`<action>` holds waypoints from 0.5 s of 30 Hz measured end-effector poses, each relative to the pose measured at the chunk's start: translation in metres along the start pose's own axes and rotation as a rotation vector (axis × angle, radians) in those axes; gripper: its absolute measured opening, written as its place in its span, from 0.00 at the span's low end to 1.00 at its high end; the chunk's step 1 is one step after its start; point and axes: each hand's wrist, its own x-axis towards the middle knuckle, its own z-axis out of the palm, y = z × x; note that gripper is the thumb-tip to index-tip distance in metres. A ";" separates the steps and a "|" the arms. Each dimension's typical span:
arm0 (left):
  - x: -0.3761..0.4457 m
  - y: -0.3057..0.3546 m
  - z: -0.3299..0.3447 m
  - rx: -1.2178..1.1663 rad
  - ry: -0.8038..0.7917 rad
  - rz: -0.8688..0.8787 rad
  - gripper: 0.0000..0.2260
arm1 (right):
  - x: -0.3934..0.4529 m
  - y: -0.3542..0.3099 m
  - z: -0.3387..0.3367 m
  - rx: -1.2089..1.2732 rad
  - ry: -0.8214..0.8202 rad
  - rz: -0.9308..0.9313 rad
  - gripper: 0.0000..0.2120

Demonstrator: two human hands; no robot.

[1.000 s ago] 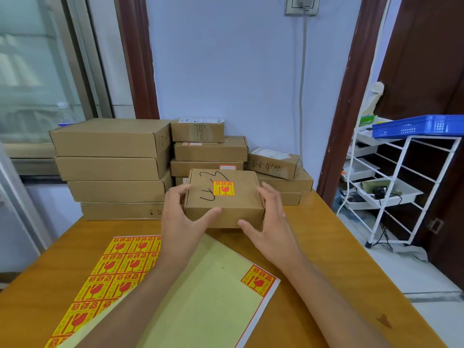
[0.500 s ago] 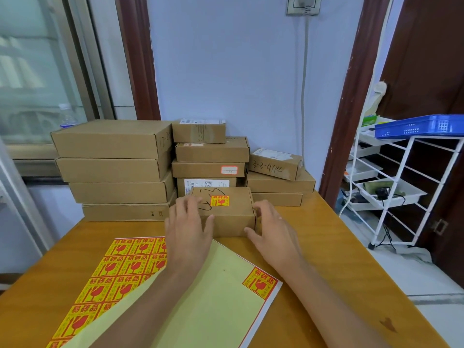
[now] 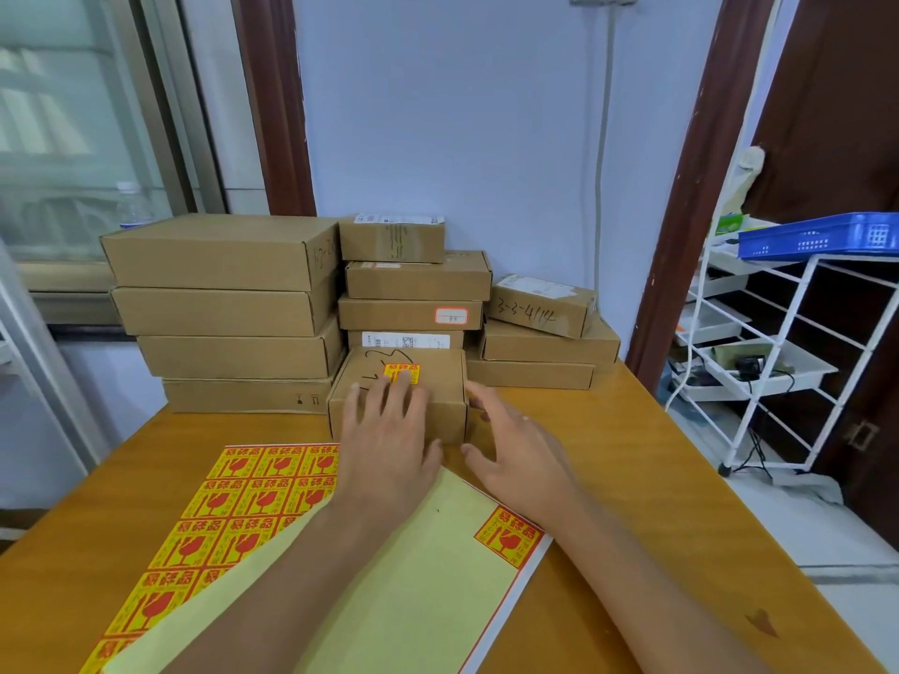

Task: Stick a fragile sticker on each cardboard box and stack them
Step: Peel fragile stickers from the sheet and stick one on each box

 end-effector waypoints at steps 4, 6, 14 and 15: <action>0.000 -0.001 0.000 -0.003 -0.021 0.005 0.31 | 0.000 0.004 -0.001 0.011 -0.033 -0.001 0.40; 0.001 -0.002 0.001 -0.001 -0.023 0.024 0.32 | -0.001 0.005 0.001 -0.008 -0.031 0.013 0.41; 0.007 0.001 0.007 -0.023 -0.022 0.107 0.30 | 0.001 0.017 -0.012 -0.119 0.235 0.209 0.46; 0.007 0.000 0.008 -0.020 -0.014 0.111 0.31 | 0.003 0.019 -0.016 -0.144 0.275 0.251 0.46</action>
